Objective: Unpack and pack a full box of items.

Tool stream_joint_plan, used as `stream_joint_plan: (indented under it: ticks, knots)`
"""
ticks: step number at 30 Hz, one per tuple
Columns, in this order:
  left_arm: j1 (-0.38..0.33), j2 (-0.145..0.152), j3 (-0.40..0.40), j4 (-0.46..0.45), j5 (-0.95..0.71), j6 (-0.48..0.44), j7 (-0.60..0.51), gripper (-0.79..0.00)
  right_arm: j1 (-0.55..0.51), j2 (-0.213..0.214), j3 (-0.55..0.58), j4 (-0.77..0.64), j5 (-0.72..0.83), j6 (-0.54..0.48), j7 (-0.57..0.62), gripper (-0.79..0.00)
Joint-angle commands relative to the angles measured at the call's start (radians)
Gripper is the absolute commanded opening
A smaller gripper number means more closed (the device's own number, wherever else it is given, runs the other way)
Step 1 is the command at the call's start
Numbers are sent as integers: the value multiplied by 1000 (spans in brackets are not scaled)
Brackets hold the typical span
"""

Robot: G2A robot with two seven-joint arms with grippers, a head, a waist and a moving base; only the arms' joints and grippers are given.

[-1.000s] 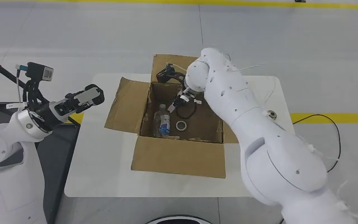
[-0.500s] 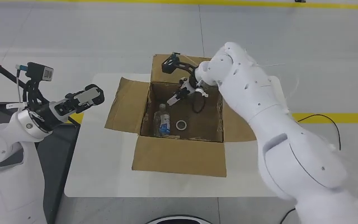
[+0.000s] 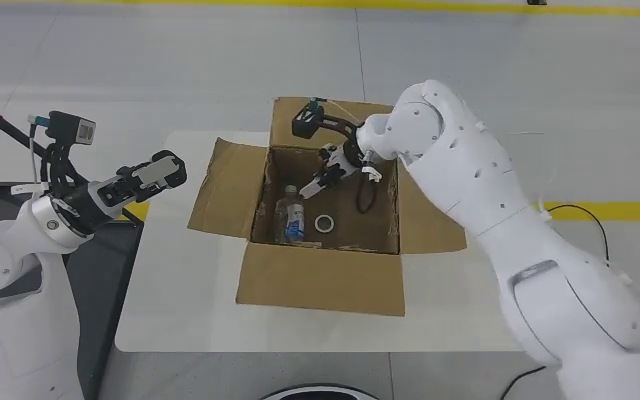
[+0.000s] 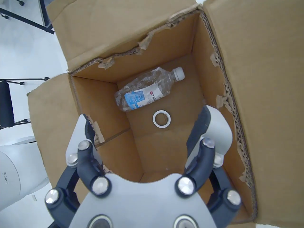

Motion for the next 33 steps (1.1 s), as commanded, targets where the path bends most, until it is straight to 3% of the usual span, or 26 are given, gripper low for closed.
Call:
stream_joint_plan:
  ticks: [1, 11, 16, 24, 33]
  knots:
    - [0, 0, 0, 0, 0, 0, 0, 0, 0, 0, 0, 0, 0, 0, 0, 0]
    - [0, 0, 0, 0, 0, 0, 0, 0, -8, 3, 7, -11, 3, 0, -22, 0]
    - [0, 0, 0, 0, 0, 0, 0, 0, -30, 48, 79, -92, 27, -7, -6, 0]
    - [0, 0, 0, 0, 0, 0, 0, 0, -160, 188, 257, -399, 76, 104, 104, 0]
    - [0, 0, 0, 0, 0, 0, 0, 0, -445, 373, 625, -793, 12, 271, 271, 0]
